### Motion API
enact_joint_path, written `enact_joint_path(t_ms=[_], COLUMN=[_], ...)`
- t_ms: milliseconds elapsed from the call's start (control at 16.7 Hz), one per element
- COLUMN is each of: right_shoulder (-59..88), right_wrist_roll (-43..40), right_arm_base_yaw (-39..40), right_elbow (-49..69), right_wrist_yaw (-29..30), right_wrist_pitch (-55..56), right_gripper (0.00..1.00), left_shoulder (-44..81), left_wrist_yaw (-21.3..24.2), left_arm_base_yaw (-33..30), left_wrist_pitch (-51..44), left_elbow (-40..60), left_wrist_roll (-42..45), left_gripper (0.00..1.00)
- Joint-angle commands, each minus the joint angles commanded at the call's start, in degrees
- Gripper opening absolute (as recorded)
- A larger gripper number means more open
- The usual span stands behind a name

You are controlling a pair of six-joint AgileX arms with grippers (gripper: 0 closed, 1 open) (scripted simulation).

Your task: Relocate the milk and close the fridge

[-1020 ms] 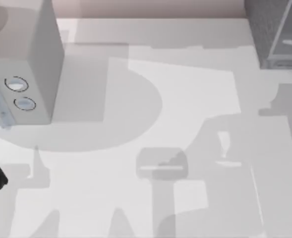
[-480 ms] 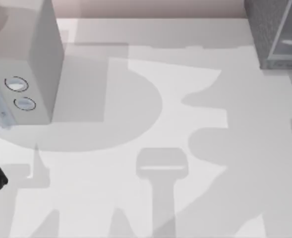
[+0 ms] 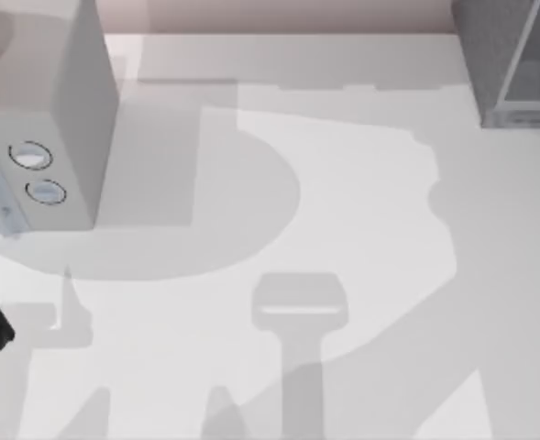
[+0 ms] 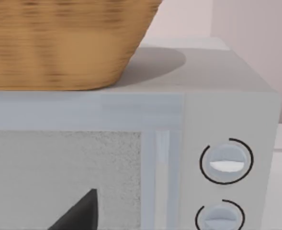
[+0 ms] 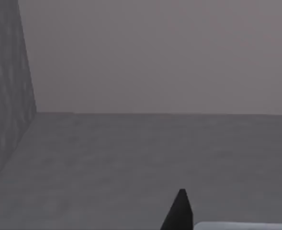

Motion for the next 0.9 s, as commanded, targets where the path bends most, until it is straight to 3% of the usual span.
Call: enact_joint_path(t_ms=[600,900], right_shoulder=[0.0,0.0], right_wrist_roll=[0.0,0.0], right_arm_base_yaw=[0.0,0.0], right_elbow=[0.0,0.0], right_wrist_yaw=[0.0,0.0], right_wrist_pitch=[0.0,0.0], right_gripper=[0.0,0.38], left_shoulder=[0.0,0.0], left_wrist_yaw=[0.0,0.0], left_arm_base_yaw=[0.0,0.0], left_wrist_pitch=[0.0,0.0], left_elbow=[0.0,0.0], left_wrist_roll=[0.0,0.0], left_gripper=[1.0,1.0])
